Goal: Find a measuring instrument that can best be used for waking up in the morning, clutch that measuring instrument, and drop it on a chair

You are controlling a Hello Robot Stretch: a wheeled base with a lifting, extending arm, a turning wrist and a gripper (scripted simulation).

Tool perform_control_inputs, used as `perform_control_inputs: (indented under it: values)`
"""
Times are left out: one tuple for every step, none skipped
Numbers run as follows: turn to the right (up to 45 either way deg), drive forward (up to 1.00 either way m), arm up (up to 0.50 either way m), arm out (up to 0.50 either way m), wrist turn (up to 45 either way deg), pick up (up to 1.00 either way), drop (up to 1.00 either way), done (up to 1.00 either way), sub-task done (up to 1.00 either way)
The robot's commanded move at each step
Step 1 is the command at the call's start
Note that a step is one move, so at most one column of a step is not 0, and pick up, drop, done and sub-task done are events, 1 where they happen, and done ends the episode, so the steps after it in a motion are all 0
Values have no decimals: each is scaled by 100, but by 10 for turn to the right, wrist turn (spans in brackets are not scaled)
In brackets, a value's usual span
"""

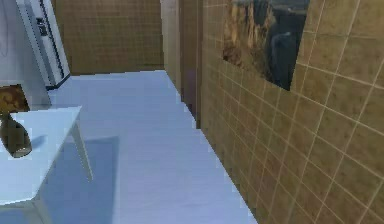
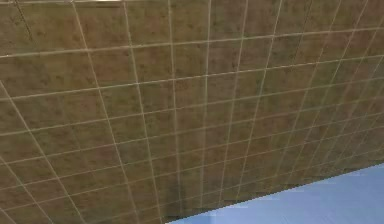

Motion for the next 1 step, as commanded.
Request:
perform_control_inputs:
  values:
    - [-60,0,0,0,0,0,0,0,0]
